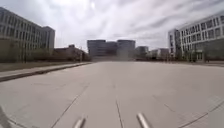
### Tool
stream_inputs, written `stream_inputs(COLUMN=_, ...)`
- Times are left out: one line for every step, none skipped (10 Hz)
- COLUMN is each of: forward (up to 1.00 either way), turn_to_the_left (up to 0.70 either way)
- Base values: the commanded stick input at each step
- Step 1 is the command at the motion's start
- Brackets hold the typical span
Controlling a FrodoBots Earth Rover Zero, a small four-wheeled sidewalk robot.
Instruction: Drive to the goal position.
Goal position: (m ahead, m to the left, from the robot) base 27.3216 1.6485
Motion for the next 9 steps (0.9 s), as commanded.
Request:
stream_inputs(forward=1.00, turn_to_the_left=0.00)
stream_inputs(forward=1.00, turn_to_the_left=0.00)
stream_inputs(forward=1.00, turn_to_the_left=0.00)
stream_inputs(forward=1.00, turn_to_the_left=0.00)
stream_inputs(forward=1.00, turn_to_the_left=0.00)
stream_inputs(forward=1.00, turn_to_the_left=0.00)
stream_inputs(forward=1.00, turn_to_the_left=0.00)
stream_inputs(forward=1.00, turn_to_the_left=0.00)
stream_inputs(forward=1.00, turn_to_the_left=0.00)
